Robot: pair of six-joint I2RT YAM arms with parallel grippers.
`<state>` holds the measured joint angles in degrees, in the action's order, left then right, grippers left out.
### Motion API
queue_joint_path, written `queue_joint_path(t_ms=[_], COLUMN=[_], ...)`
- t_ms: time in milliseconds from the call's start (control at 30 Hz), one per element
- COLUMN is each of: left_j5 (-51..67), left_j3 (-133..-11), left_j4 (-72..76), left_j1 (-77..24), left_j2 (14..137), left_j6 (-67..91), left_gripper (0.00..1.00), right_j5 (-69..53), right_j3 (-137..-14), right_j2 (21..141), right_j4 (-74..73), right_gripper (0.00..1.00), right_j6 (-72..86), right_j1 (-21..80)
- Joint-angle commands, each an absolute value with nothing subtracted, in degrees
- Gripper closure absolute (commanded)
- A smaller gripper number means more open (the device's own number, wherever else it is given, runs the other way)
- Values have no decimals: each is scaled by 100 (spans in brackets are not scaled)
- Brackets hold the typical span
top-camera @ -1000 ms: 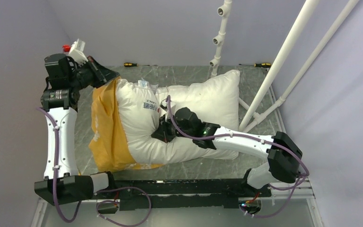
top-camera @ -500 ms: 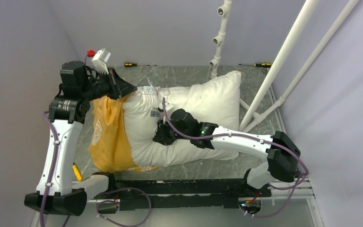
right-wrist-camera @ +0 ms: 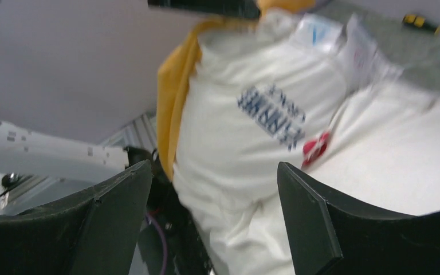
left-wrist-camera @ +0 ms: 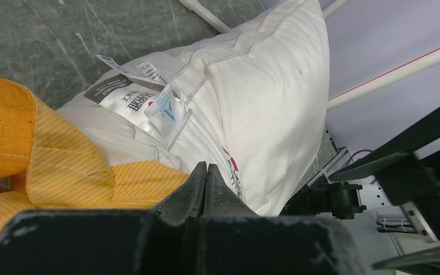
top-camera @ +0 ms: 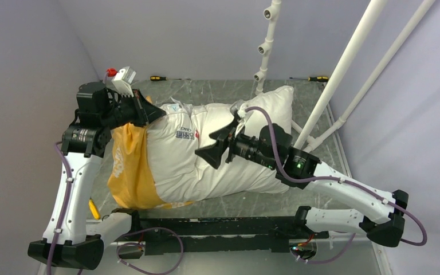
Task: Put the pillow into the pillowcase
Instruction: Stuff the pillow into the pillowcase.
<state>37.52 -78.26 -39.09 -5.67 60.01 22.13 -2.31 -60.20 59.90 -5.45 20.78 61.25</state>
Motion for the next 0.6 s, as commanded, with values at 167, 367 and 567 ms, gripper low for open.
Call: queue_joint_path(t_ms=[167, 367, 567], left_j5=[3821, 3827, 3676], left_j3=[-8125, -8286, -8485], left_j4=[-3797, -3862, -3882], left_j1=[-694, -694, -694], left_j2=[5641, 5607, 5649], left_j6=[2424, 2547, 2726], left_gripper=[100, 100, 100], right_j5=[-682, -1542, -2187], right_j3=[-8094, -8835, -8547], right_j2=[7847, 9071, 9631], right_j4=[223, 440, 876], right_gripper=[19, 31, 62], right_j6=[1373, 1545, 2100], right_j1=[5749, 5585, 5720])
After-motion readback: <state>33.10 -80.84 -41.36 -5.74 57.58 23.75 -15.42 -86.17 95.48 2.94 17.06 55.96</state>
